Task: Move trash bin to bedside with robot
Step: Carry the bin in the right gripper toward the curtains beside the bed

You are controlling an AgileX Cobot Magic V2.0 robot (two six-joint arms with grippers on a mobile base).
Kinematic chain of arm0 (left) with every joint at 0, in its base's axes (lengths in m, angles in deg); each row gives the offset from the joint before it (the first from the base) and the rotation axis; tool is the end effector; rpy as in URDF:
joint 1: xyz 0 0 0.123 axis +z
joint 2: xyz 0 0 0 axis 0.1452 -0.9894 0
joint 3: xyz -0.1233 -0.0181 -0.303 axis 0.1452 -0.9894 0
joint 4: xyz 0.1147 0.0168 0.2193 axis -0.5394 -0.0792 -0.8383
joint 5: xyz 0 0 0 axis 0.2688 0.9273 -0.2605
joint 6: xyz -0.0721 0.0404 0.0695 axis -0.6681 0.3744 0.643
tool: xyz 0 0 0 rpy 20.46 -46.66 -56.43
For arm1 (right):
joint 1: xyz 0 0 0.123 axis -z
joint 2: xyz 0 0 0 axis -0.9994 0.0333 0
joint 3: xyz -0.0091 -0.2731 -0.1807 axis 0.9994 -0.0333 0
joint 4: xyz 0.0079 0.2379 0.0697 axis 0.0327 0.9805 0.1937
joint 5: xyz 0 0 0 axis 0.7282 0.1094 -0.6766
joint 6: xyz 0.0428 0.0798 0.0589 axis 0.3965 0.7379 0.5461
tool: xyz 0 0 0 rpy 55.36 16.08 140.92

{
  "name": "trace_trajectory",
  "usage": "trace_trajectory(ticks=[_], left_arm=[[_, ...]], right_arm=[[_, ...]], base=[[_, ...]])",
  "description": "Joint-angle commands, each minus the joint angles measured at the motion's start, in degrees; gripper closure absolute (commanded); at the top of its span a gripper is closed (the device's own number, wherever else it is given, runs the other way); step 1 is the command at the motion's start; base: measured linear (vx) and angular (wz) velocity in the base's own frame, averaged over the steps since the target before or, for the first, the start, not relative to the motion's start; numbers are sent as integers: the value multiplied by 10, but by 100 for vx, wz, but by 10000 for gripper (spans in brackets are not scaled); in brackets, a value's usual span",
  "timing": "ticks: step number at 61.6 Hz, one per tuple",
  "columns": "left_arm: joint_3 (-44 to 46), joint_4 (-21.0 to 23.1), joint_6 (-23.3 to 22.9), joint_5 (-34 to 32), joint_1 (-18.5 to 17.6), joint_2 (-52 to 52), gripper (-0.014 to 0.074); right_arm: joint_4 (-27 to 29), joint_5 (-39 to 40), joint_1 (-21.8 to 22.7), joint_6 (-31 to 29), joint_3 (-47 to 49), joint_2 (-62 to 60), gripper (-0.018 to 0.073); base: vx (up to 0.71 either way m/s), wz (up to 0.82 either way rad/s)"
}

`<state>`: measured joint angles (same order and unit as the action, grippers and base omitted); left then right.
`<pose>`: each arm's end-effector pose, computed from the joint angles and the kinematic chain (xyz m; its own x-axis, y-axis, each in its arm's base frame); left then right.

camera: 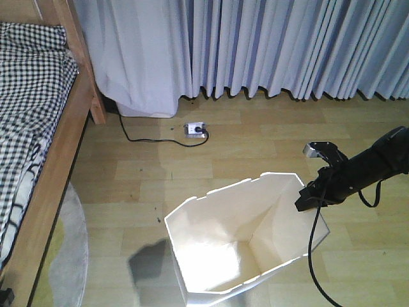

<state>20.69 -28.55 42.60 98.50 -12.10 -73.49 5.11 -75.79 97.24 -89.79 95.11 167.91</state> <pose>0.0224 -0.0015 0.1661 -0.2752 0.0959 -0.9566 0.0869 0.9934 0.0746 0.3650 -0.0025 0.0577 -0.9154 -0.3290 -0.2320 -0.4013 0.7911 0.4617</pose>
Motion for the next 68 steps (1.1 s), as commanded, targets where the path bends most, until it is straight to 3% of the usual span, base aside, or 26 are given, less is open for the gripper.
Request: trace_trajectory(ticks=[1, 68], left_arm=[[-10, 0, -3, -40, 0, 12, 603], [-10, 0, -3, -40, 0, 12, 603]], right_arm=[[54, -94, 2, 1, 9, -41, 562], [55, -94, 2, 1, 9, -41, 562]], base=[[25, -4], [22, 0]])
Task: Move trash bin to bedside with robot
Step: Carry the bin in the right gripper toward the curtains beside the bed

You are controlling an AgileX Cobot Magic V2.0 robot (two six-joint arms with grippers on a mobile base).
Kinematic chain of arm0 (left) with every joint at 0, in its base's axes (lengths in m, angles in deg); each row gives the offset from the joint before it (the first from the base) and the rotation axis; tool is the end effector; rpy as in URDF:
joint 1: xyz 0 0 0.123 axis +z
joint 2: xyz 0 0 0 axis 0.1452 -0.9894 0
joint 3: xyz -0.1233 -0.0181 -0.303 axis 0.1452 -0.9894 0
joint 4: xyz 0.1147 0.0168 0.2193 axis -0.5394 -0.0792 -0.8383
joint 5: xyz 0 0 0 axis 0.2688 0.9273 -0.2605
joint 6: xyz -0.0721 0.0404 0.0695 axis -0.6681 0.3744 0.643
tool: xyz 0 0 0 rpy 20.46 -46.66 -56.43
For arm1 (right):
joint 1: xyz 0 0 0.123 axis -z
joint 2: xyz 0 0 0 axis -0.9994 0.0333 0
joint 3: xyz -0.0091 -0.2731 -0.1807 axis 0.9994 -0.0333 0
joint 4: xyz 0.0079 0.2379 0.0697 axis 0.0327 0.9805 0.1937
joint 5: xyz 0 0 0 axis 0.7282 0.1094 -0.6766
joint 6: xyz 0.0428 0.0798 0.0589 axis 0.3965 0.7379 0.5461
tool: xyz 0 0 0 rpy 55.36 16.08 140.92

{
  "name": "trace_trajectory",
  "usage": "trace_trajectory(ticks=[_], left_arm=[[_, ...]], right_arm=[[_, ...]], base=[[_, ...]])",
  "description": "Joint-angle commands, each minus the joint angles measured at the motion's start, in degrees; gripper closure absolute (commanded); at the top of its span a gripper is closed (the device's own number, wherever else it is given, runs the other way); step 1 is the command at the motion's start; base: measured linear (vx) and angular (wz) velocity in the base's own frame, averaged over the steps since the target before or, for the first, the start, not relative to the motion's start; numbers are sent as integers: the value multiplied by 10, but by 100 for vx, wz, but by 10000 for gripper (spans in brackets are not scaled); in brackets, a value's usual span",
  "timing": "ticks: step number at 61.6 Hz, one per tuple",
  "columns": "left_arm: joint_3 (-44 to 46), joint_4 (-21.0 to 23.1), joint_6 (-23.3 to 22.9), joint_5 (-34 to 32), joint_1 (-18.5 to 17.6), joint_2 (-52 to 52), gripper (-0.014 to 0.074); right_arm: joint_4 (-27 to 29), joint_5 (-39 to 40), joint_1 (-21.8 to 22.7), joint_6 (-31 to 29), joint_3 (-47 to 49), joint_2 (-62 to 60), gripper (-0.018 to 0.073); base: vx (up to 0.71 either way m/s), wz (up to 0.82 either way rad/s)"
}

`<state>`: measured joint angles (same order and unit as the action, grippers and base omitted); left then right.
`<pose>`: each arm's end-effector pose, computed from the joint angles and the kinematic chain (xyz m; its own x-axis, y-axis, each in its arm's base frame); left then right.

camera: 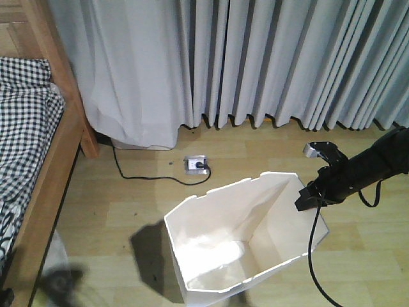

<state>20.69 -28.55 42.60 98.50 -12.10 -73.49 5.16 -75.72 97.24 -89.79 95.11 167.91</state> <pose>0.0224 -0.0015 0.1661 -0.2752 0.0959 -0.9566 0.0869 0.9934 0.0746 0.3651 -0.0025 0.0577 -0.9156 -0.3280 -0.2325 -0.4007 0.7918 0.4610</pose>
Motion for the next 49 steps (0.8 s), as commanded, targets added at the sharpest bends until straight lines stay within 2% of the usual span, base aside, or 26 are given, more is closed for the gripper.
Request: trace_trajectory(ticks=[1, 49], left_arm=[[-10, 0, -3, -40, 0, 12, 603], [-10, 0, -3, -40, 0, 12, 603]], right_arm=[[54, -94, 2, 1, 9, -41, 562], [54, -94, 2, 1, 9, -41, 562]], base=[[18, -3], [11, -1]])
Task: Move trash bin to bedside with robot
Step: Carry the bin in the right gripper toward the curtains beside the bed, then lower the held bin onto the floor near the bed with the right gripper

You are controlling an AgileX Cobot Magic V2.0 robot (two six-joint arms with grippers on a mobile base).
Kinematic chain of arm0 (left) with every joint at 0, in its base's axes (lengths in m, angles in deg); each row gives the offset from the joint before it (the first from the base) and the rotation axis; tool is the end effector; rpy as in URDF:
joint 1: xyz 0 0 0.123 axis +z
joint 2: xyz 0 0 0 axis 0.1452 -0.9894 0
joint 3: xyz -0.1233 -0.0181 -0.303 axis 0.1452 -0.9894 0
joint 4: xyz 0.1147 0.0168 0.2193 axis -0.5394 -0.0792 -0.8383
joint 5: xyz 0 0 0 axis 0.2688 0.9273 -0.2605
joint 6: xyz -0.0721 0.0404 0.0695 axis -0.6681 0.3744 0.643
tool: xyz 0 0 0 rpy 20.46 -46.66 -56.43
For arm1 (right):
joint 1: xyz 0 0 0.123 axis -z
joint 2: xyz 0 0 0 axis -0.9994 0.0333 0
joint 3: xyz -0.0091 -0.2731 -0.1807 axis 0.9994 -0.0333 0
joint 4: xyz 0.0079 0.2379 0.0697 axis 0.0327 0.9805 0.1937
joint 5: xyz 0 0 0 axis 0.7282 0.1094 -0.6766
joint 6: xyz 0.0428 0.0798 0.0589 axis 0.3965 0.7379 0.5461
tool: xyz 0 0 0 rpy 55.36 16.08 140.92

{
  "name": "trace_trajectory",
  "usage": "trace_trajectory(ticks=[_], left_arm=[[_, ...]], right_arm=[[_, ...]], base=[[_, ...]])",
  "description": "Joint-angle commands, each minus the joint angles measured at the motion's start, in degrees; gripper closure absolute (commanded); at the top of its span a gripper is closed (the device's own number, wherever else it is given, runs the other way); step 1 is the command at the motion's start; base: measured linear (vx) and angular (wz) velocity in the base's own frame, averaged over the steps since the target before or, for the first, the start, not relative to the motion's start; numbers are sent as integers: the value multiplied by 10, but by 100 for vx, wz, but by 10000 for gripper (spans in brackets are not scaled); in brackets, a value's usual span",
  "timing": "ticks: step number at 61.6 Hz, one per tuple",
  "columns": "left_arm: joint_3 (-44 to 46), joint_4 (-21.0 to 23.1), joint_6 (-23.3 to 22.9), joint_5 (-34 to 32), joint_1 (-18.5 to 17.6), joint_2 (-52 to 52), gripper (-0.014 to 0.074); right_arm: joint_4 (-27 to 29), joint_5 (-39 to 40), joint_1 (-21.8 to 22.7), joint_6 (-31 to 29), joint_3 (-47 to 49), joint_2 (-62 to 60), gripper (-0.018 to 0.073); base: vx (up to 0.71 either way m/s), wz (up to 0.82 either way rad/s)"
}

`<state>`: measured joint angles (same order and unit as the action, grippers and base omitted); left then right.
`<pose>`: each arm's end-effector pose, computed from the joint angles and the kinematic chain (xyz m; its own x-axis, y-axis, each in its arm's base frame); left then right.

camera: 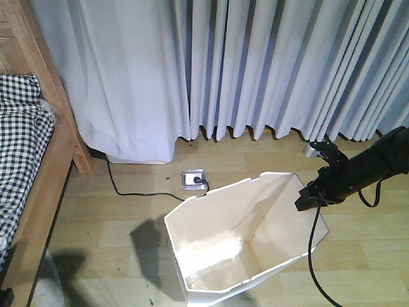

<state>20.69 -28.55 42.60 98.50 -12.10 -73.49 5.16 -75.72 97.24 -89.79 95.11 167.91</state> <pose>0.0224 -0.0015 0.1661 -0.2752 0.0959 -0.9566 0.0869 0.9934 0.0746 0.3651 -0.0025 0.0577 -0.9156 -0.3280 -0.2325 -0.4007 0.7918 0.4610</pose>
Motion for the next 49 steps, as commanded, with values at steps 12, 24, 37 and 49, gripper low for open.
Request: trace_trajectory(ticks=[12, 24, 37, 49], left_arm=[[-10, 0, -3, -40, 0, 12, 603], [-10, 0, -3, -40, 0, 12, 603], [-10, 0, -3, -40, 0, 12, 603], [-10, 0, -3, -40, 0, 12, 603]], right_arm=[[62, -80, 0, 0, 9, -41, 562], [71, -53, 1, 4, 9, -41, 562], [126, -3, 24, -8, 9, -37, 562], [165, 32, 70, -13, 14, 7, 562]], base=[[0, 0], [0, 0], [0, 0], [0, 0]])
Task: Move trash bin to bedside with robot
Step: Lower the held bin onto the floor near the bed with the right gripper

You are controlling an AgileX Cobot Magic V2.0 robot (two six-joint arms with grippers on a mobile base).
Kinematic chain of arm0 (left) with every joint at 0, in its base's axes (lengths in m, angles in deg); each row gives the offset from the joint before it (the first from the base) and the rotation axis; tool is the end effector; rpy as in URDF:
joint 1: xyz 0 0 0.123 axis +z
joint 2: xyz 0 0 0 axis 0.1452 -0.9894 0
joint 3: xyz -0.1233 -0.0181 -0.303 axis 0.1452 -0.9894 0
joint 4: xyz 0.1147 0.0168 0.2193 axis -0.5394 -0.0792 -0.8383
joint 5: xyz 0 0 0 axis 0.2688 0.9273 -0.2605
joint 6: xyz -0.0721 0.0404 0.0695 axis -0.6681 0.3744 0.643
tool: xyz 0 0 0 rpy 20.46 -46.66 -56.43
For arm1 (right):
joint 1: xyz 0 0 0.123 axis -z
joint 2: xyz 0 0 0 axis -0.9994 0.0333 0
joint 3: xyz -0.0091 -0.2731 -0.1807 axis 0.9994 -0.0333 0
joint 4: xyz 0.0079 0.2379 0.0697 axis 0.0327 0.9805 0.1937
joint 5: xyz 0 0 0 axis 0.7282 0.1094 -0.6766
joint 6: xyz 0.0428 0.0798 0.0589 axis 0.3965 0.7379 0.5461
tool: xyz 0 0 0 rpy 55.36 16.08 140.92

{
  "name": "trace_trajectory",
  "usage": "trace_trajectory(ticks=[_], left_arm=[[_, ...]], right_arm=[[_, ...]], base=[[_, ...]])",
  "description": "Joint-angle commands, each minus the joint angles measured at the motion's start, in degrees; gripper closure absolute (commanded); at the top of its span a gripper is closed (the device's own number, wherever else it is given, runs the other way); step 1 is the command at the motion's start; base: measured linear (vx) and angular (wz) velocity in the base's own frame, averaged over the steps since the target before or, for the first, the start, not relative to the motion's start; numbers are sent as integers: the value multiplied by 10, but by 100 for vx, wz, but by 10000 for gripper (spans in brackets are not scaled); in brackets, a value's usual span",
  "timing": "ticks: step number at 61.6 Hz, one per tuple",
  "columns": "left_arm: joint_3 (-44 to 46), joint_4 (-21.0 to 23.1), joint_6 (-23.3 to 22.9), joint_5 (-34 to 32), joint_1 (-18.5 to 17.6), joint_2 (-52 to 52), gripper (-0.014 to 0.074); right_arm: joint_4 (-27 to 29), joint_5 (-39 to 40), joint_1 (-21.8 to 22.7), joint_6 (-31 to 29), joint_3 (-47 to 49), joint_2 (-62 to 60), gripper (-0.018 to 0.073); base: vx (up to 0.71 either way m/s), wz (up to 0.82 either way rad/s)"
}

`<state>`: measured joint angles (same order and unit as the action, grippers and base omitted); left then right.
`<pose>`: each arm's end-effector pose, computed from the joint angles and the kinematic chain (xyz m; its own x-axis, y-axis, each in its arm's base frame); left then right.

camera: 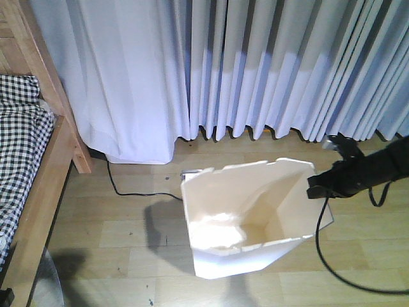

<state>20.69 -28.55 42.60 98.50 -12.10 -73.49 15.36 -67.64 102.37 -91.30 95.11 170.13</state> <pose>0.0224 -0.0015 0.1661 -0.2752 0.0959 -0.9566 0.0869 0.9934 0.0746 0.3787 -0.0415 0.0425 -0.9583 -0.0749 -0.2757 -0.1898 0.8883 0.4182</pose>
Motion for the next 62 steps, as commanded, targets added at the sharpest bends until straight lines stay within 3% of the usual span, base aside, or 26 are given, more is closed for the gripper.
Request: trace_trajectory(ticks=[1, 49, 62], left_arm=[[-10, 0, -3, -40, 0, 12, 603], [-10, 0, -3, -40, 0, 12, 603], [-10, 0, -3, -40, 0, 12, 603]], right_arm=[[62, -49, 19, 2, 14, -10, 562], [60, -37, 22, -1, 303, 307, 562], [62, -54, 16, 23, 388, 382, 562]], base=[[0, 0], [0, 0], [0, 0]])
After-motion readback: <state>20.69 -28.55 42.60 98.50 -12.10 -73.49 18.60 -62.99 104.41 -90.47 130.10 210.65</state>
